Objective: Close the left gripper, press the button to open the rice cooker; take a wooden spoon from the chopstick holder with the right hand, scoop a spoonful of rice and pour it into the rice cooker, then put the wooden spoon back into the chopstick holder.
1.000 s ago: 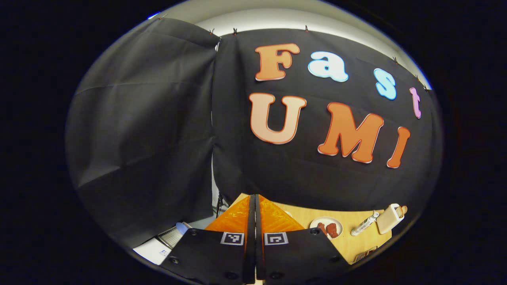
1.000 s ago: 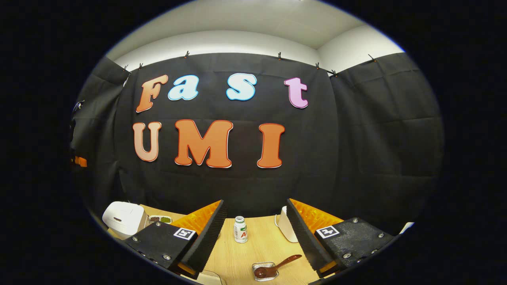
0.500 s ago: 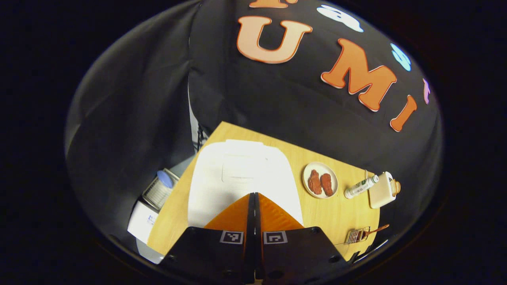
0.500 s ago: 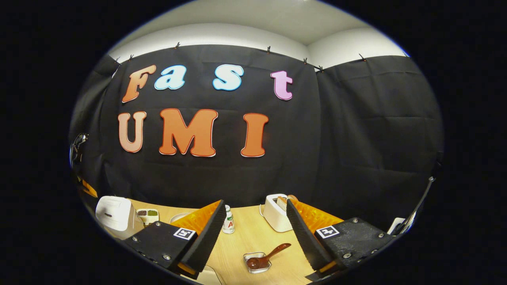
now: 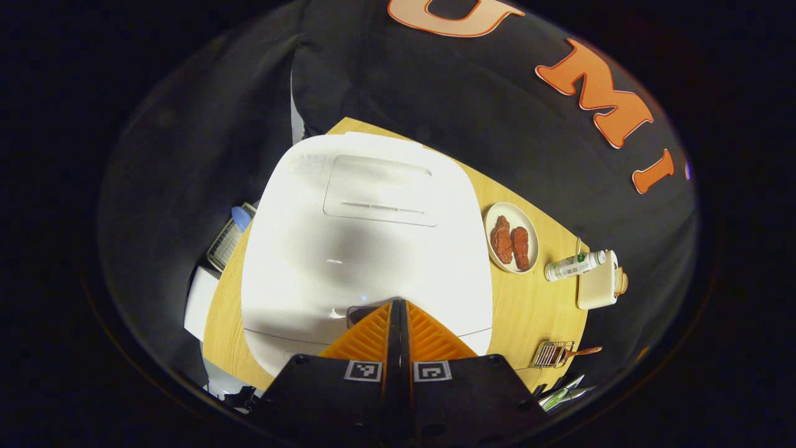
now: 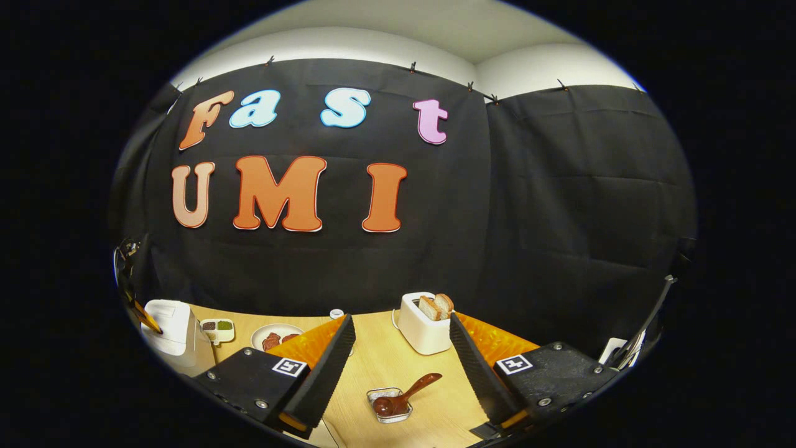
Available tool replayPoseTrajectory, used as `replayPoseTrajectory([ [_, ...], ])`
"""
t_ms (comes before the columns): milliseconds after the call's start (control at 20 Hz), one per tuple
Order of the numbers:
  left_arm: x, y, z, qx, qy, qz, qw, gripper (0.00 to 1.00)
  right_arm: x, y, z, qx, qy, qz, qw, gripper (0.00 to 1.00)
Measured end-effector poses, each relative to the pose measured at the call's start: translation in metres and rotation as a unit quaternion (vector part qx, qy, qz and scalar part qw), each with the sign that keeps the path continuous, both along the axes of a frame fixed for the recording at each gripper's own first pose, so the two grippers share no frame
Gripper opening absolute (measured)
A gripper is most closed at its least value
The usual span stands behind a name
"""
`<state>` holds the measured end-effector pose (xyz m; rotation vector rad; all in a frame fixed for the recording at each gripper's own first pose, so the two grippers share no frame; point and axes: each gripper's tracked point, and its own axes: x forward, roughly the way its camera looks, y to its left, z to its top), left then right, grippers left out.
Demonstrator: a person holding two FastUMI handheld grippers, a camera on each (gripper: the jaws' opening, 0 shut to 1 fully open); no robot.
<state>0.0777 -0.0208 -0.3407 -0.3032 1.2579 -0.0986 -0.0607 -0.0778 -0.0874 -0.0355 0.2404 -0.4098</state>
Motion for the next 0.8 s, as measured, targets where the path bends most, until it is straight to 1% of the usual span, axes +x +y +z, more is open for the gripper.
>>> replayPoseTrajectory([
  [200, -0.004, -0.002, -0.001, -0.003, 0.004, 0.007, 1.000, 0.05, 0.007, -0.001, -0.008, 0.007, 0.005, 0.006, 1.000, 0.95],
  [250, -0.003, -0.001, 0.001, -0.001, -0.006, 0.010, 1.000, 0.05, 0.007, -0.002, -0.012, 0.009, 0.007, 0.009, 1.000, 0.95],
  [400, 0.008, 0.000, 0.022, 0.009, -0.064, 0.019, 0.998, 0.05, 0.008, -0.011, -0.028, 0.012, 0.023, 0.011, 1.000, 0.95],
  [500, 0.017, 0.002, 0.048, 0.027, -0.118, 0.014, 0.993, 0.05, 0.009, -0.017, -0.041, 0.019, 0.037, 0.012, 0.999, 0.95],
  [600, 0.030, 0.011, 0.075, 0.069, -0.177, 0.000, 0.982, 0.05, 0.009, -0.025, -0.058, 0.030, 0.054, 0.013, 0.998, 0.95],
  [700, 0.047, 0.017, 0.107, 0.108, -0.240, 0.004, 0.965, 0.05, 0.008, -0.032, -0.077, 0.040, 0.072, 0.014, 0.996, 0.95],
  [800, 0.055, 0.023, 0.135, 0.135, -0.293, 0.014, 0.946, 0.05, 0.007, -0.036, -0.095, 0.050, 0.089, 0.016, 0.995, 0.95],
])
